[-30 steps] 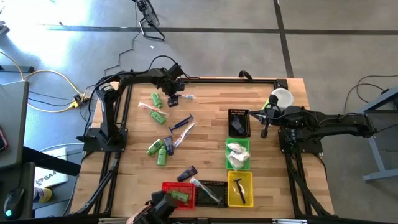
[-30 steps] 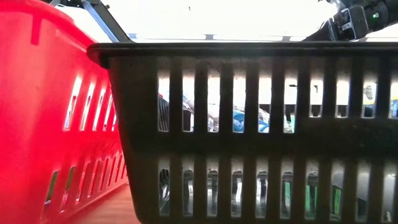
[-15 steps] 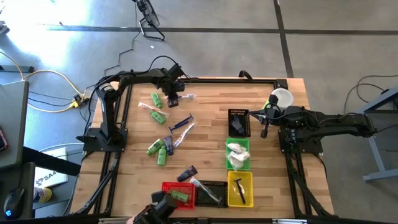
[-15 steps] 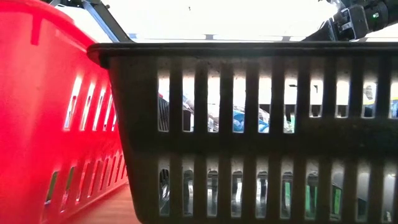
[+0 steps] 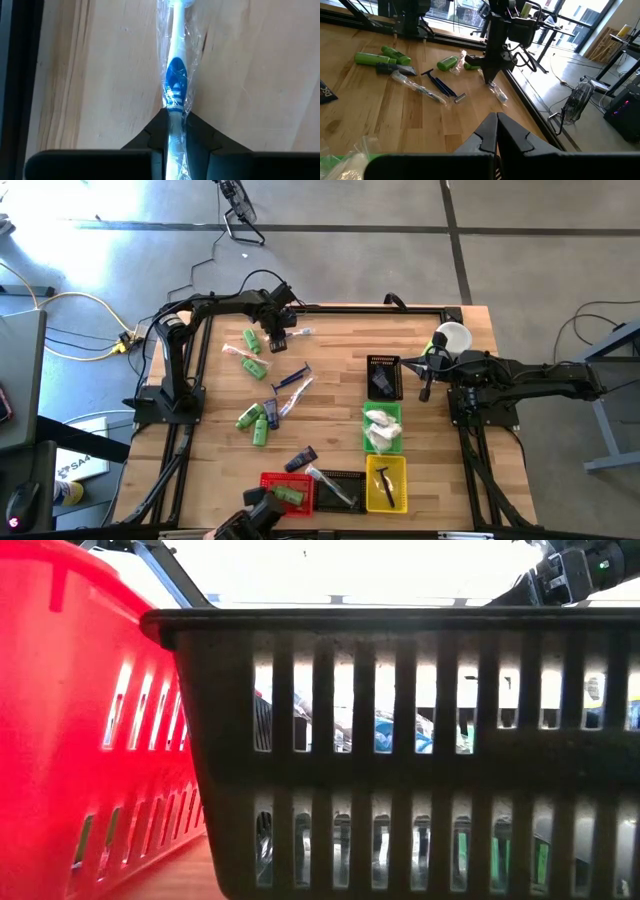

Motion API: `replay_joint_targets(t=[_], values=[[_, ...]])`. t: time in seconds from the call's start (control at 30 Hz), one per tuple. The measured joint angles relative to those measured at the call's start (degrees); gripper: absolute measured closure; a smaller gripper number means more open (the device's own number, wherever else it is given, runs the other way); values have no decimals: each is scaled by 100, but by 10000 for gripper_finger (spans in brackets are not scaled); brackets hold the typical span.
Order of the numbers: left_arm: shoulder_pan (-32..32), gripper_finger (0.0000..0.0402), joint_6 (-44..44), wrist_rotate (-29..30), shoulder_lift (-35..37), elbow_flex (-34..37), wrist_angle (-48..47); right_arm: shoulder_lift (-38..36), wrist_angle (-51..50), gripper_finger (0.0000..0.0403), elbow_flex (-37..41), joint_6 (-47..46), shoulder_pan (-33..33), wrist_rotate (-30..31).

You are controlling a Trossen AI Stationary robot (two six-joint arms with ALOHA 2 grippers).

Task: Pick & Place Travel size toiletries
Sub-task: Put the dark blue toothbrush into the bottom black bin

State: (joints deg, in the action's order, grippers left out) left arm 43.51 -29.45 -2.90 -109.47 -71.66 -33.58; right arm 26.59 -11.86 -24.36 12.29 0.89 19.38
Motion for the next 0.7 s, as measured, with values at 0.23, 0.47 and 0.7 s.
replay_joint_targets(t=[0.23,0.47,0.7], values=[[0,367,142,7,0,0,-42,-1,0,401,0,0,-2,0],[0,368,189,-81,1,0,-119,-2,2,401,0,0,-1,-1],[0,368,293,-174,121,-134,-696,-2,2,401,0,0,0,-2]])
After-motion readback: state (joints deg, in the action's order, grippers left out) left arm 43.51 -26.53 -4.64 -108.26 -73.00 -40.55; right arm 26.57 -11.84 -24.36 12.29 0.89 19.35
